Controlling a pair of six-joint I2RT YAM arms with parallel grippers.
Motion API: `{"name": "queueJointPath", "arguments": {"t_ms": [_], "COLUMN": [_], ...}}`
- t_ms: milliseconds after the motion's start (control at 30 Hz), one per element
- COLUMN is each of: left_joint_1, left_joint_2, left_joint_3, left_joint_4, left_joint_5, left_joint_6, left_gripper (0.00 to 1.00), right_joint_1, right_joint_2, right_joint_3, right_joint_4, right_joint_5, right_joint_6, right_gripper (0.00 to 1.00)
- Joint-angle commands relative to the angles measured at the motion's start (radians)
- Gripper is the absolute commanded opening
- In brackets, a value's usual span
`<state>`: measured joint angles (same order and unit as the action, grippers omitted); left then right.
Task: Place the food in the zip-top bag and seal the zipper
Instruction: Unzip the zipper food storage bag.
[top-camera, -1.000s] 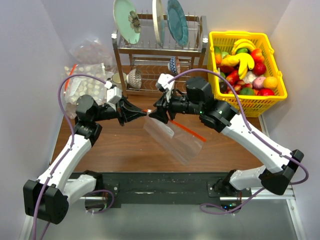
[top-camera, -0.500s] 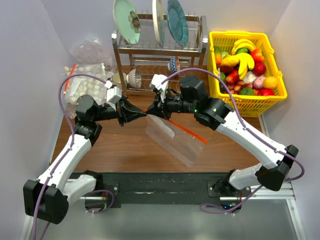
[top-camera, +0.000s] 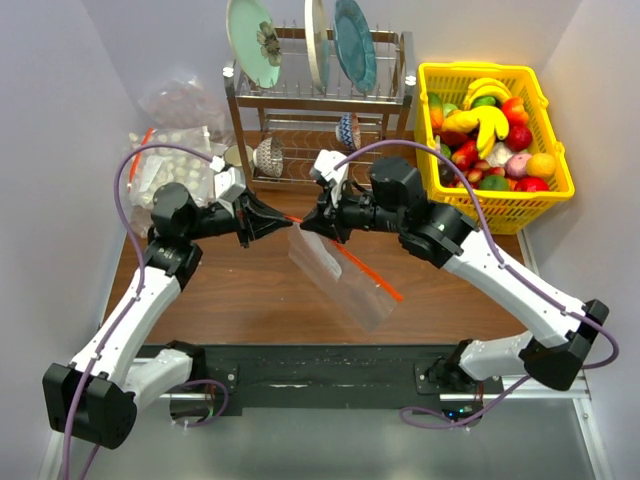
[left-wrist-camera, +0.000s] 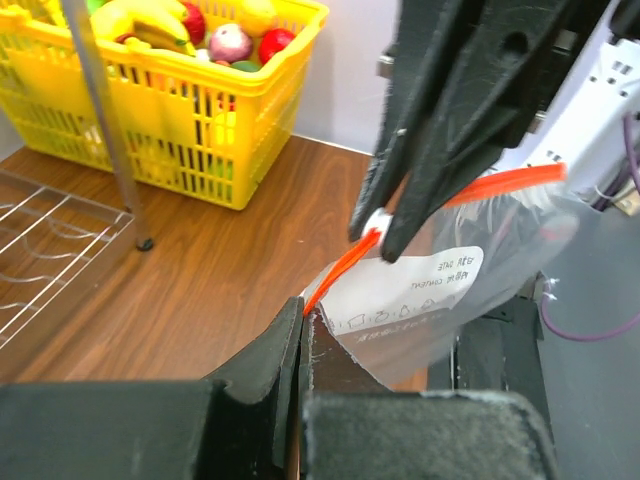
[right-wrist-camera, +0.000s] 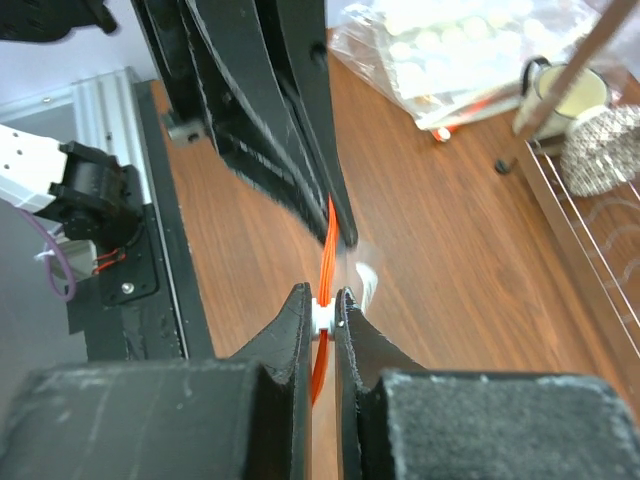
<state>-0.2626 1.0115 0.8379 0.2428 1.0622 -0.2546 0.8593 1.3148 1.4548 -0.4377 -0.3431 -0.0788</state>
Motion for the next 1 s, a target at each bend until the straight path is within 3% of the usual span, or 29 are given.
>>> {"name": "queueJointPath", "arguments": {"t_ms": [0,433,967], "left_joint_1": [0.037,0.126,0.126], "left_joint_2": [0.007,-0.01,-0.063], "left_joint_3": [0.056,0.029,-0.037], "left_joint_4": [-0.083,-0.099,-0.016], "left_joint_5": [-0.113,-0.301,-0.349], "left_joint_6": [0.045,0.057,0.109], "left_gripper": [0.0,0.0,0.0], "right_joint_1": [0.004,0.004,0.004], "right_joint_2": [-0.086,-0.304,-0.453], "right_joint_3": [-0.033,-0.175,-0.267], "right_joint_4": [-0.05,-0.205,-0.309], "right_joint_5": [0.044,0.134,0.217], "right_joint_6": [0.043,0.157,0.206], "right_gripper": [0.0,0.0,0.0]}}
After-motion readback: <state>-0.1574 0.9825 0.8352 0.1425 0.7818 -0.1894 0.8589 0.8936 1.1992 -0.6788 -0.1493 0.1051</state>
